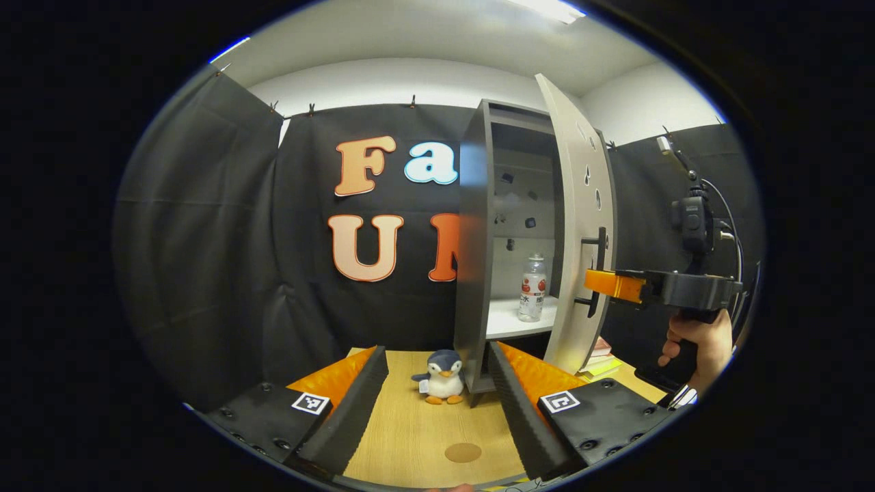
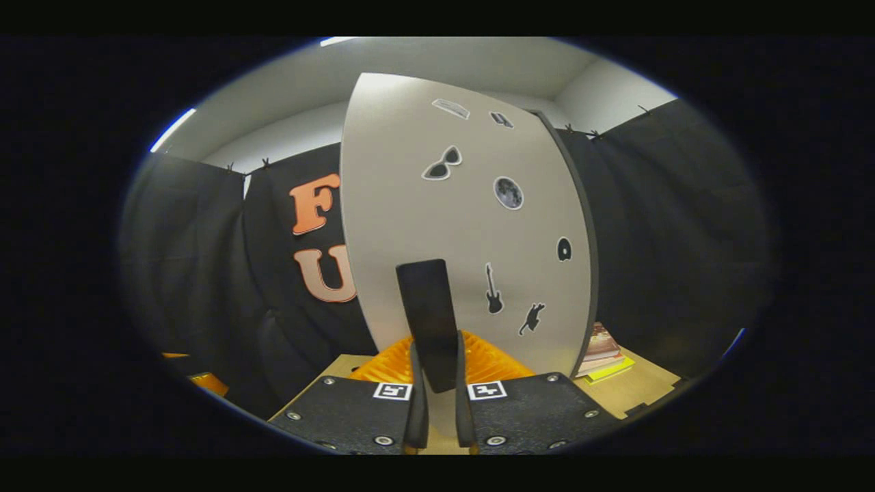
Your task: Open the cabinet door with the right hand, grasp the bottle in the cabinet with the left hand and place it on the coaster, then close the cabinet door with the right hand.
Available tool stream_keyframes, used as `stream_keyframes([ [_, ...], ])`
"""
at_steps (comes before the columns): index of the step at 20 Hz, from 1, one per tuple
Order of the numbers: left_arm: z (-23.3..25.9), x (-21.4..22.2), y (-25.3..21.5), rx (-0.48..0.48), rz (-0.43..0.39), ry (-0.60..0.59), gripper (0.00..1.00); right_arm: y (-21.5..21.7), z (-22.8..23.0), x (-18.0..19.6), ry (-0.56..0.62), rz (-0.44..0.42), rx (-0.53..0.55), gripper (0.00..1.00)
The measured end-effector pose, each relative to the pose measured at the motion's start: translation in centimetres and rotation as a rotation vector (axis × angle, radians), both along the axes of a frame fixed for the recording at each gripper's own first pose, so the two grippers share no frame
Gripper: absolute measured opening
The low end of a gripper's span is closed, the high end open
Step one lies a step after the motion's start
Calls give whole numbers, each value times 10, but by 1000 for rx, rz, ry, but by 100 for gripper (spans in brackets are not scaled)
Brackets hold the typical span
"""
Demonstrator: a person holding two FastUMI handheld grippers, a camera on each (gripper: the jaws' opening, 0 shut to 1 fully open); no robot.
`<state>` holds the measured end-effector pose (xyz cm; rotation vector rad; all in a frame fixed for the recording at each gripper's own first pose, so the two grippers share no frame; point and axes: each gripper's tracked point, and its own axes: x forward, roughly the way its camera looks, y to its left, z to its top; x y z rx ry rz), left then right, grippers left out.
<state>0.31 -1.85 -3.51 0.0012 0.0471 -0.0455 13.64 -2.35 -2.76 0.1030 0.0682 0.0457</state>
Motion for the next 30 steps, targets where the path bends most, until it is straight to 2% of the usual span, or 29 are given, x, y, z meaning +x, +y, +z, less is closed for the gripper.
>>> stream_keyframes([
  [1, 1, -2, -3, -2, -3, 2, 96, -3, 0, -2, -4, -3, -1, 15],
  [4, 0, -11, -14, 3, -10, 3, 96, -20, 2, -18, -7, -11, 8, 18],
  [6, 1, -14, -20, 9, -15, 6, 94, -34, 2, -30, -13, -20, 8, 13],
  [7, 1, -15, -23, 11, -16, 6, 96, -43, 3, -36, -19, -34, 8, 15],
  [10, -1, -18, -38, 8, -33, 14, 96, -65, 5, -54, -22, -56, -3, 15],
  [11, -3, -19, -43, 9, -38, 18, 96, -73, 5, -58, -22, -56, 3, 11],
  [13, -3, -23, -53, 10, -51, 22, 94, -87, 6, -68, -19, -53, 10, 11],
  [15, -7, -26, -62, 9, -61, 28, 96, -103, 7, -79, -16, -60, 10, 10],
  [16, -8, -27, -66, 8, -63, 33, 94, -111, 8, -85, -15, -67, 12, 11],
  [17, -10, -29, -69, 7, -65, 39, 96, -120, 10, -94, -15, -73, 17, 12],
  [19, -13, -30, -73, 0, -65, 47, 96, -136, 10, -104, -14, -85, 32, 10],
  [20, -15, -32, -75, -2, -63, 52, 96, -143, 10, -110, -12, -91, 32, 12],
  [21, -15, -32, -77, -7, -61, 54, 96, -147, 11, -113, -12, -99, 32, 14],
  [22, -15, -31, -79, -11, -59, 55, 96, -153, 10, -116, -12, -103, 29, 10],
  [26, -17, -30, -90, -16, -51, 58, 96, -183, 8, -118, -9, -131, 16, 12],
  [28, -16, -29, -97, -19, -47, 51, 96, -196, 9, -119, -16, -139, -3, 7],
  [29, -16, -29, -100, -19, -47, 50, 96, -203, 8, -119, -15, -143, -11, 7],
  [30, -15, -29, -103, -20, -44, 48, 99, -211, 8, -117, -12, -146, -16, 12],
])
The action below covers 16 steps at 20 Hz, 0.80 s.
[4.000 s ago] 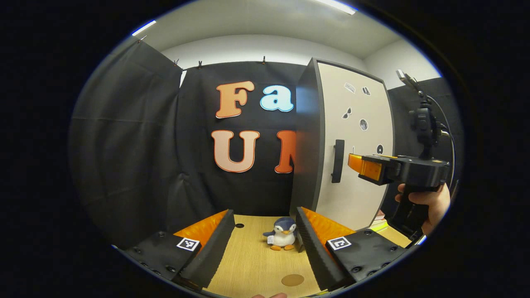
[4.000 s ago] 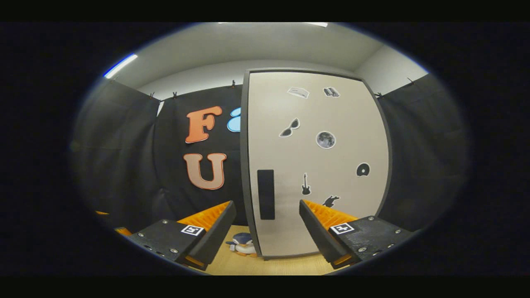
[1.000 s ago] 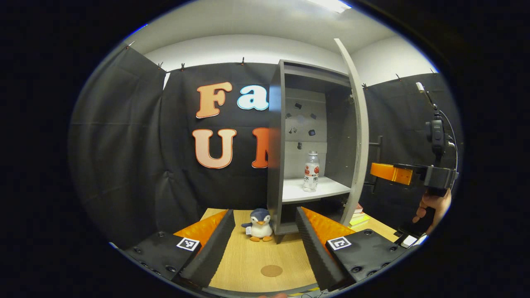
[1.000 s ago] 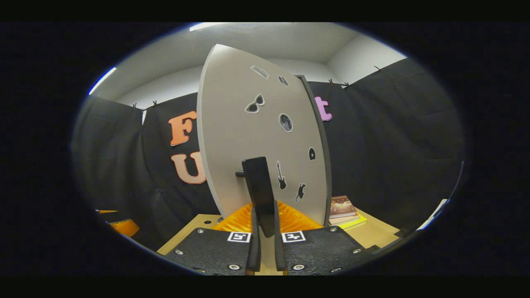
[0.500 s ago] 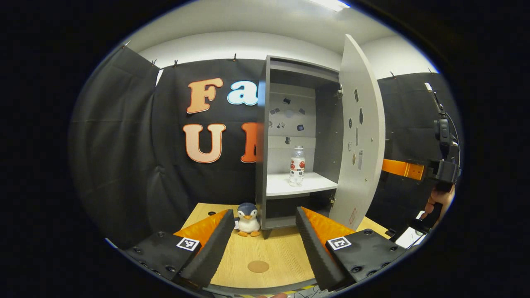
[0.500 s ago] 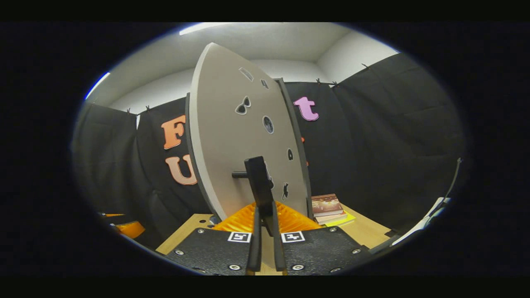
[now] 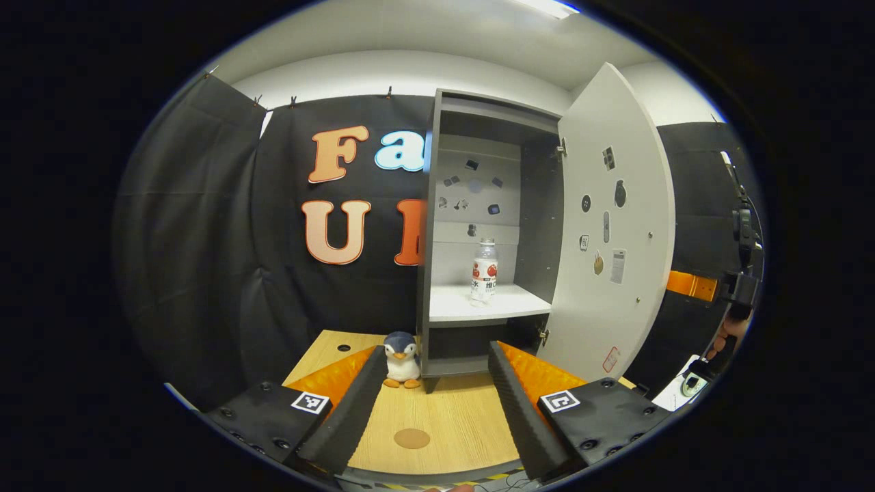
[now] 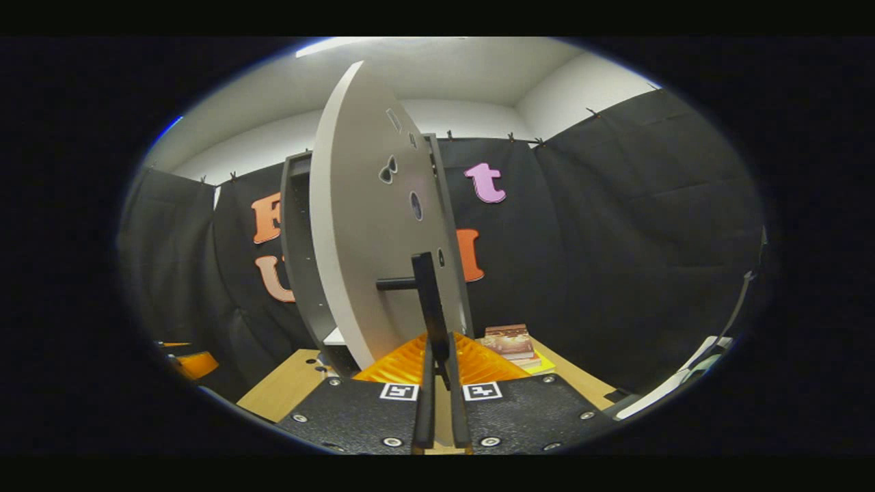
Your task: Open the cabinet door with the right hand, grasp the bottle in the cabinet with the left hand and place it on the coaster, then close the cabinet door with the right hand.
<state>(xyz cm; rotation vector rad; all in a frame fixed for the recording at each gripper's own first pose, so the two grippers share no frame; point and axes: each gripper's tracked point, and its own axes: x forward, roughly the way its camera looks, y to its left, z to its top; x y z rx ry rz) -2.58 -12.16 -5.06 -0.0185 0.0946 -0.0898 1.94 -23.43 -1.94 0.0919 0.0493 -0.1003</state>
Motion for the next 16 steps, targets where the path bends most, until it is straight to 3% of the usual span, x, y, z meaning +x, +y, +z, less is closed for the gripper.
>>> stream_keyframes([
  [4, -1, -2, -11, -3, 7, 2, 96, -31, -2, 2, 5, 14, 30, 6],
  [6, -3, 0, -14, 2, 14, 6, 96, -41, -1, 4, 2, 26, 26, 12],
  [7, -4, 0, -16, 3, 17, 8, 96, -46, 0, 5, 0, 33, 24, 2],
  [8, -3, 1, -18, 3, 20, 10, 96, -53, -1, 4, 2, 43, 31, 6],
  [9, -4, 1, -19, 1, 22, 12, 96, -58, -1, 4, 2, 54, 31, 0],
  [10, -4, 1, -20, 0, 22, 14, 96, -62, -2, 3, 0, 64, 32, 5],
  [14, -3, -1, -21, 2, 29, 12, 99, -77, -2, 3, 0, 94, 37, 5],
  [16, -3, -2, -21, 3, 30, 9, 94, -81, -2, 4, -3, 105, 26, 5],
])
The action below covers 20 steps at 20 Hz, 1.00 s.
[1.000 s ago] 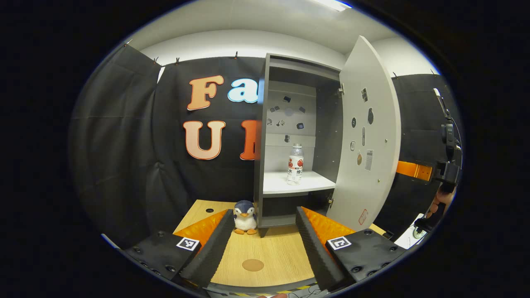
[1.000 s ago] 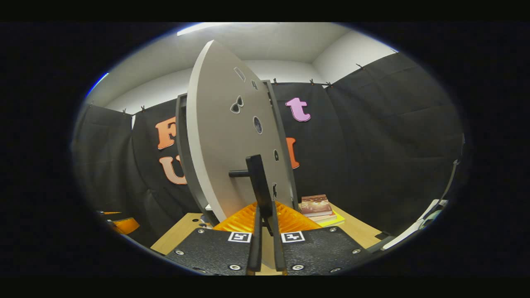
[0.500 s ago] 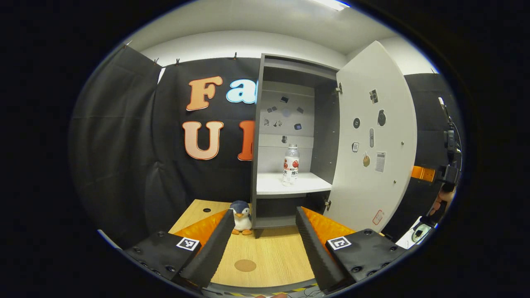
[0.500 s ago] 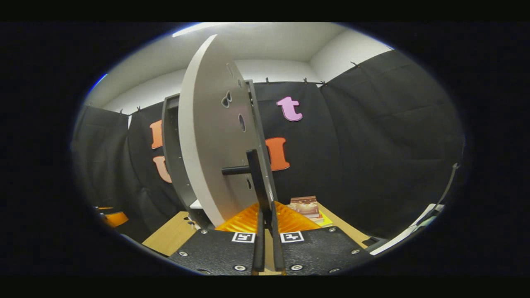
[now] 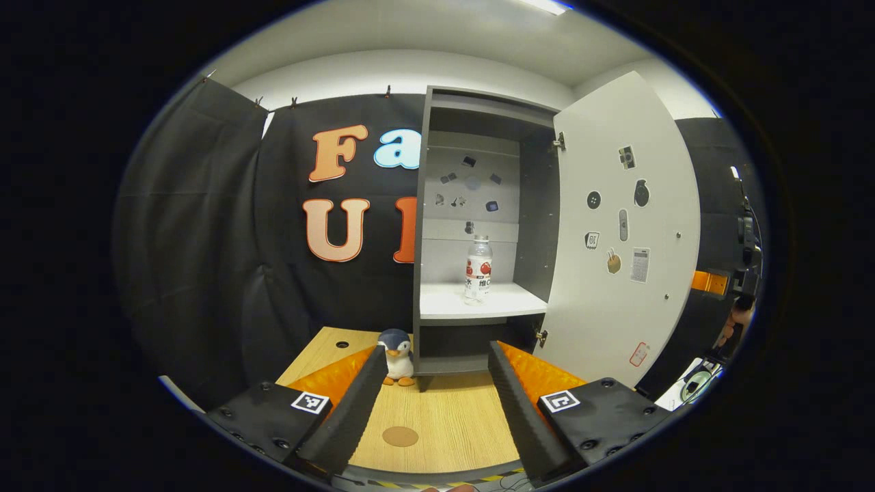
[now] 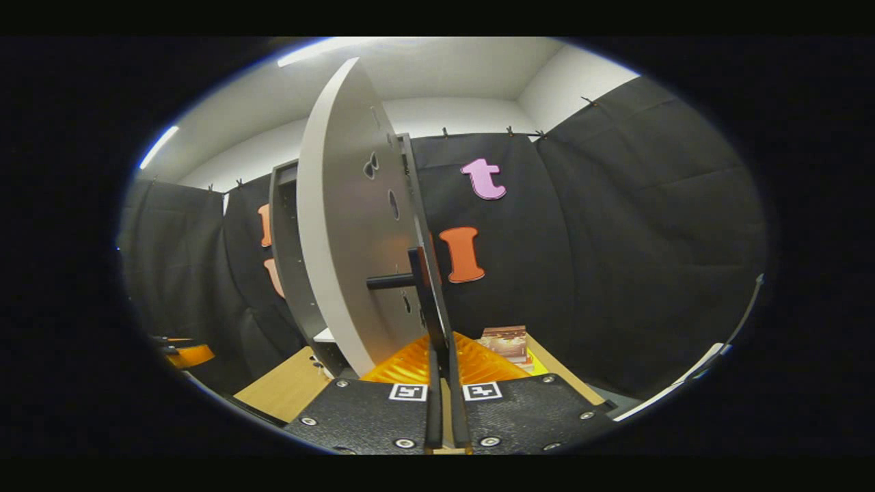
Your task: Open the cabinet door with the right hand, grasp the bottle in the cabinet with the left hand and place it on the coaster, then close the cabinet door with the right hand.
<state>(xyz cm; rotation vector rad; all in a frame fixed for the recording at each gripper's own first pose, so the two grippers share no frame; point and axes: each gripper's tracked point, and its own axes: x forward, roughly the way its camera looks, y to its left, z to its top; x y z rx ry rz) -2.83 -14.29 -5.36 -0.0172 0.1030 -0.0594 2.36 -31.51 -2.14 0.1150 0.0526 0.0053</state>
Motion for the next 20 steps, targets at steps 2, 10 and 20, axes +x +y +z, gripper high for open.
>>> stream_keyframes([
  [2, -1, -2, 1, 2, -1, 3, 94, -5, 0, 0, 0, 12, 1, 5],
  [10, -2, -4, 1, 4, 23, -2, 96, -7, -3, -6, -11, 15, -12, 12],
  [20, -1, -4, -4, -5, -37, -29, 94, 29, 34, -90, -109, -4, -37, 12],
])
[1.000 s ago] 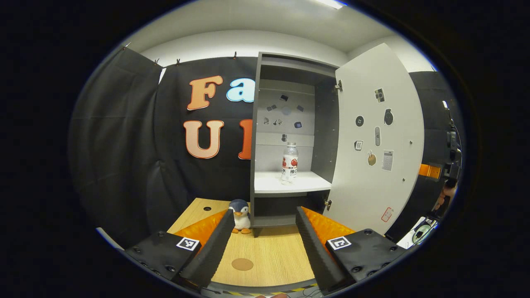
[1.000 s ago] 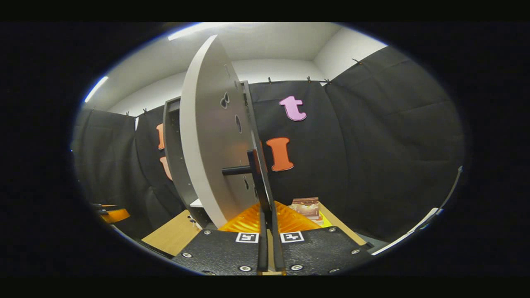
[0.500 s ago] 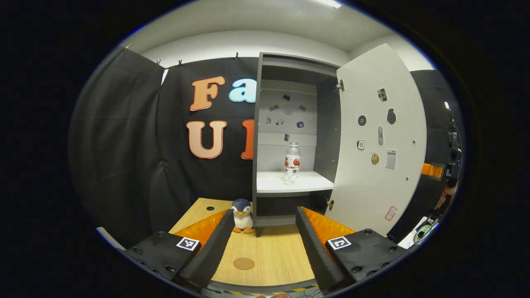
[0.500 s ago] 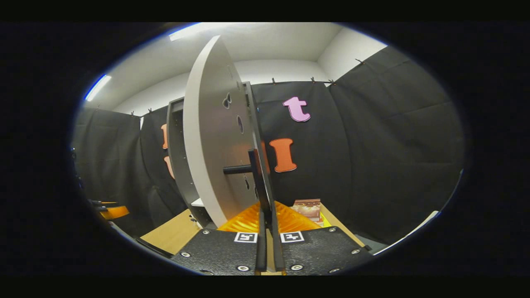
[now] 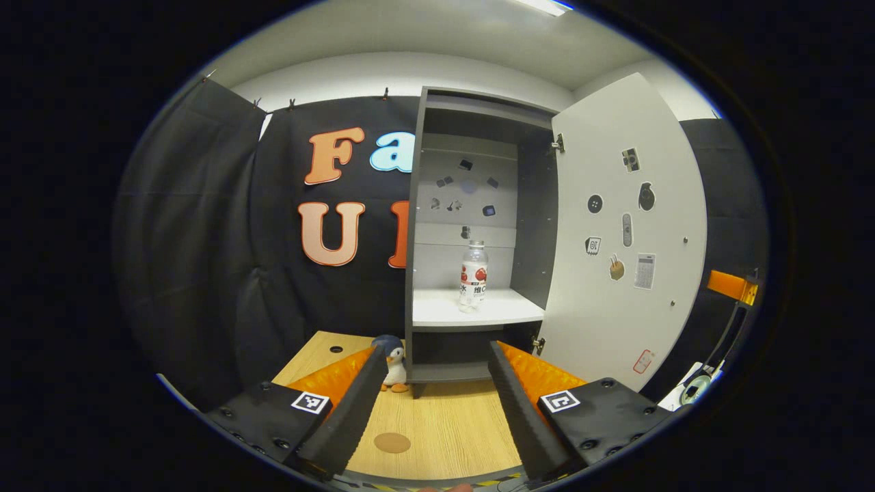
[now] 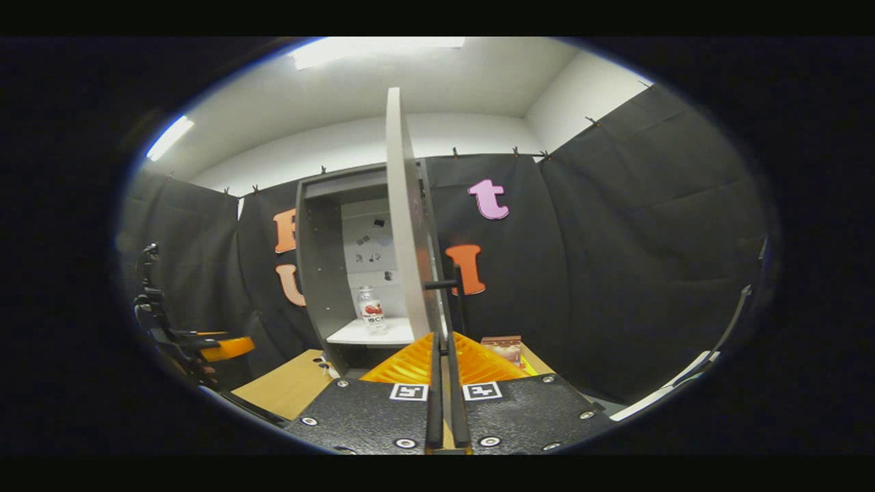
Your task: Open the cabinet door with the right hand, grasp the bottle in the cabinet with the left hand and place it on the coaster, then close the cabinet door with the right hand.
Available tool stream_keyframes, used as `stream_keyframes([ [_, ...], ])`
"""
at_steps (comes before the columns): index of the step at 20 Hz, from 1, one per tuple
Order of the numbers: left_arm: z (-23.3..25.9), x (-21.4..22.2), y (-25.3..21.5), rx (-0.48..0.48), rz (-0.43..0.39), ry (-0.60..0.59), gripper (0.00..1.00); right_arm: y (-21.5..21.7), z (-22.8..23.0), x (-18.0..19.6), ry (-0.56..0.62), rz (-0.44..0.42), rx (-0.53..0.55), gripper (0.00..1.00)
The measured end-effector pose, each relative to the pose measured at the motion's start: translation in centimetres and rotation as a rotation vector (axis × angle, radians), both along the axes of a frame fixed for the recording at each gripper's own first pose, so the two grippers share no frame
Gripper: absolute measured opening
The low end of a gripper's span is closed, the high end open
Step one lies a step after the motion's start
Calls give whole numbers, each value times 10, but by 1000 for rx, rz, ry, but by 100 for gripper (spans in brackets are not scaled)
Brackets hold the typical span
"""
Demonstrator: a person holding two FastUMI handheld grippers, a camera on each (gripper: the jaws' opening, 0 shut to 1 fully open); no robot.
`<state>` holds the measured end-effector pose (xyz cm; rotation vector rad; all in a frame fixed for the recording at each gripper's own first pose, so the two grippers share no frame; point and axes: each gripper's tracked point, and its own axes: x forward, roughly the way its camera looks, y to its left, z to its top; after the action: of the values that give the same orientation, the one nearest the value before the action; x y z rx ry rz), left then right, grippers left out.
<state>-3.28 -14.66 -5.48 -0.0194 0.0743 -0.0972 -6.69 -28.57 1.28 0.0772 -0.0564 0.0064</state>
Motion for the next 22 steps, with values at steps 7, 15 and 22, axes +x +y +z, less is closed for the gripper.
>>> stream_keyframes([
  [7, 8, 8, -9, 6, -87, -47, 94, 72, 11, -10, -37, 1, -27, 5],
  [15, 5, 46, -26, 27, -178, -62, 96, 136, -20, 59, 32, 12, -18, 23],
  [22, 1, 74, -36, 29, -211, -64, 97, 136, -33, 110, 78, -64, 61, 49],
])
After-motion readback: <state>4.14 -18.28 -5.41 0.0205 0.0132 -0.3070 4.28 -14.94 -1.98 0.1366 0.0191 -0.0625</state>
